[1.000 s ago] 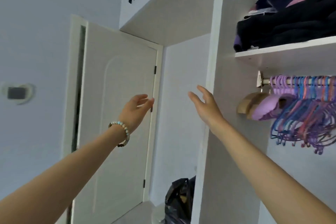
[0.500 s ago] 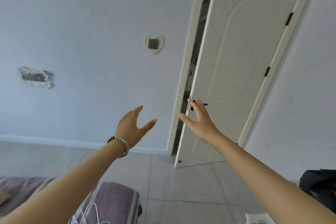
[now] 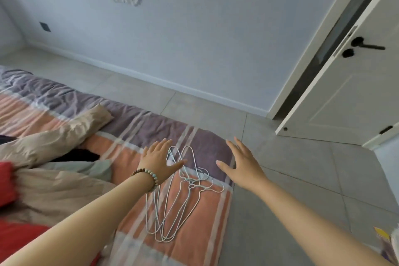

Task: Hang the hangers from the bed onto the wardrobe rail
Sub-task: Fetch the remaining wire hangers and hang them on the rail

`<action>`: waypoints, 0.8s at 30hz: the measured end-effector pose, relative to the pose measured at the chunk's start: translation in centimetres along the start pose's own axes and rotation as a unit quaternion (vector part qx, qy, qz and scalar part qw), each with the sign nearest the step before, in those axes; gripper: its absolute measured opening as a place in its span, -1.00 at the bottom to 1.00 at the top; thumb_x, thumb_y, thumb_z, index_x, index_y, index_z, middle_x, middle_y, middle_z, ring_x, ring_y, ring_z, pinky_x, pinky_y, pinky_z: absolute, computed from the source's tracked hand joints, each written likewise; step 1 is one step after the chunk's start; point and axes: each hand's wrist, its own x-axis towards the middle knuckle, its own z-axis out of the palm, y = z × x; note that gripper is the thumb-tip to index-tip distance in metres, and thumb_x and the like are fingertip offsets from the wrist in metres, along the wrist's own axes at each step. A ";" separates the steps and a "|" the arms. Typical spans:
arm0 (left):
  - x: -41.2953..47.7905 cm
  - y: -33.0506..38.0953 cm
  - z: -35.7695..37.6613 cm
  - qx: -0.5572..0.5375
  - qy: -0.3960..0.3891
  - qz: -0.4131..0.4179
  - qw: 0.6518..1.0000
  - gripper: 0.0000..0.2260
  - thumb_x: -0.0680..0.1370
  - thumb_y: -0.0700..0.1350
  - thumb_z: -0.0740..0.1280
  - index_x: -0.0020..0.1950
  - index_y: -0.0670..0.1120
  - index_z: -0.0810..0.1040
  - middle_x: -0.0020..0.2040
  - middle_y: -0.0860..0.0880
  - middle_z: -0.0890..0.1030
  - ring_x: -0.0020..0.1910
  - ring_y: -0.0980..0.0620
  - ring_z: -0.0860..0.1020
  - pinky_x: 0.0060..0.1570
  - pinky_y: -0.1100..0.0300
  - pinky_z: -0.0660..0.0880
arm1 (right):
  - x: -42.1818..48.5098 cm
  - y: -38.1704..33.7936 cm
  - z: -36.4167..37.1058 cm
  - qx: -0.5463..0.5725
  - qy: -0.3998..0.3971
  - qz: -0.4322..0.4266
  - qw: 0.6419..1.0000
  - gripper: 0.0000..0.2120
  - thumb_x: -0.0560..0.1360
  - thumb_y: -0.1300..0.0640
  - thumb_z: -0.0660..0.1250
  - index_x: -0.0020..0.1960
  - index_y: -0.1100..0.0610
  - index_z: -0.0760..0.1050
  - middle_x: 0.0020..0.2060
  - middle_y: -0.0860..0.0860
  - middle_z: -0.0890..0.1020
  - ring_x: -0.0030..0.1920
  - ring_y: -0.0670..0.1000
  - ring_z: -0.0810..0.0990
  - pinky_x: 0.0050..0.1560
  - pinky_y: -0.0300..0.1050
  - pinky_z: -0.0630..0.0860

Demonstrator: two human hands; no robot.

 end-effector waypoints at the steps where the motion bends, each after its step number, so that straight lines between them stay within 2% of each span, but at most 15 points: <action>1: -0.1 -1.4 1.6 0.006 -0.013 -0.015 1.000 -0.26 0.47 0.35 0.13 0.52 0.01 0.04 0.54 0.03 0.09 0.51 -0.02 0.07 0.49 -0.02 0.00 | 0.4 0.4 2.3 0.002 -0.017 0.005 1.000 -0.28 0.51 -0.24 0.19 0.54 -0.05 -0.03 0.54 -0.09 -0.12 0.54 -0.03 -0.11 0.51 0.03 0.03; 8: -1.4 -10.4 12.0 0.019 -0.102 -0.115 0.988 -0.24 0.45 0.36 0.13 0.52 -0.01 0.04 0.53 0.02 0.12 0.50 -0.01 0.11 0.47 -0.04 0.05 | 2.5 2.7 15.7 -0.011 -0.118 0.036 0.992 -0.30 0.51 -0.26 0.17 0.53 -0.07 0.00 0.54 -0.11 -0.08 0.54 -0.04 -0.05 0.48 0.01 0.08; 13: -1.9 -14.5 17.6 0.023 -0.144 -0.149 0.978 -0.26 0.48 0.34 0.12 0.52 -0.02 0.03 0.53 0.01 0.12 0.50 -0.01 0.10 0.47 -0.02 0.04 | 3.6 3.3 23.0 -0.003 -0.178 0.038 0.983 -0.35 0.51 -0.25 0.18 0.52 -0.09 0.07 0.54 -0.13 -0.05 0.53 -0.03 -0.04 0.47 0.00 0.11; 20: -1.3 -17.3 23.0 0.005 -0.182 -0.147 0.972 -0.31 0.50 0.31 0.10 0.51 -0.02 0.06 0.53 0.00 0.11 0.50 -0.03 0.10 0.47 -0.01 0.05 | 5.5 3.4 30.7 0.051 -0.212 0.047 0.975 -0.37 0.53 -0.19 0.20 0.51 -0.01 0.12 0.53 -0.07 0.06 0.53 -0.04 0.01 0.50 -0.06 0.04; 24: -0.3 -18.0 24.9 -0.046 -0.195 -0.172 0.965 -0.31 0.50 0.32 0.10 0.50 -0.06 0.14 0.53 -0.05 0.11 0.50 -0.06 0.10 0.47 0.04 0.08 | 6.6 3.1 33.6 0.131 -0.193 0.107 0.966 -0.40 0.52 -0.15 0.24 0.46 0.11 0.25 0.52 -0.04 0.11 0.52 -0.02 0.00 0.51 -0.07 -0.02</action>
